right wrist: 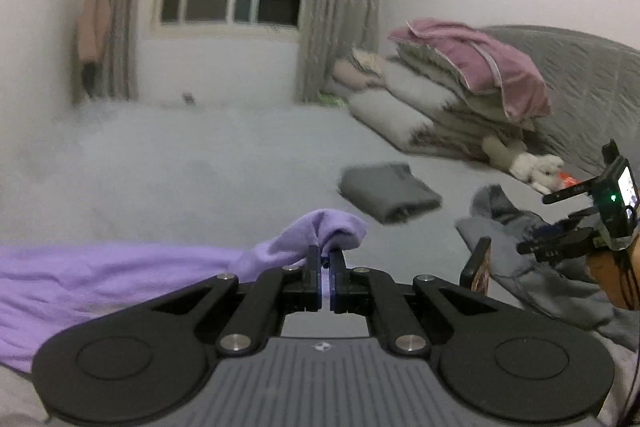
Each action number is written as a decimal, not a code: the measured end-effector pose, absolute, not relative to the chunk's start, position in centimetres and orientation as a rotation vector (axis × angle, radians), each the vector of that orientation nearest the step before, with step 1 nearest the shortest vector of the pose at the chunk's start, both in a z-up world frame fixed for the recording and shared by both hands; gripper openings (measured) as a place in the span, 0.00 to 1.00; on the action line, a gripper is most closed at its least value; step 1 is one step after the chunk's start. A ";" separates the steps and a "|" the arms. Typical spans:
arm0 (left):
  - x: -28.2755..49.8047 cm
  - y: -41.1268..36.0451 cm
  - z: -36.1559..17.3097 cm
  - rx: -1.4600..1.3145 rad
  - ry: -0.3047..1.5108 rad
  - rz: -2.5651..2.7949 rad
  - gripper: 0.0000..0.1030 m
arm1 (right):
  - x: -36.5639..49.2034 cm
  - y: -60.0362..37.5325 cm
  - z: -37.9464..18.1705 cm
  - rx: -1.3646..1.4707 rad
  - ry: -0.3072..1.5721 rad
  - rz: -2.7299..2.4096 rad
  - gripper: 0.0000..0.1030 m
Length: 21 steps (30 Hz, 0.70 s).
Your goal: Fold clothes
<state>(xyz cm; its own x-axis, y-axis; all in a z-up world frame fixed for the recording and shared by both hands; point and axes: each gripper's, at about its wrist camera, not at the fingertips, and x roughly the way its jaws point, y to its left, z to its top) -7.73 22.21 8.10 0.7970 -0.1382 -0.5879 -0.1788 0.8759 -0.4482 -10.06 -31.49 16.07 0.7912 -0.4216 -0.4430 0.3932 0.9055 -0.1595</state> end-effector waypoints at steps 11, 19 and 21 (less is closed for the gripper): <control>-7.3 21.4 7.2 -0.427 0.724 0.089 0.13 | -8.3 -30.1 9.9 -0.148 0.615 -0.382 0.19; -6.9 21.4 6.5 -0.438 0.751 0.103 0.13 | -6.6 -24.3 8.4 -0.036 0.709 0.108 0.22; -7.0 21.4 6.6 -0.438 0.751 0.103 0.14 | -6.0 -22.8 8.2 -0.120 0.695 0.148 0.22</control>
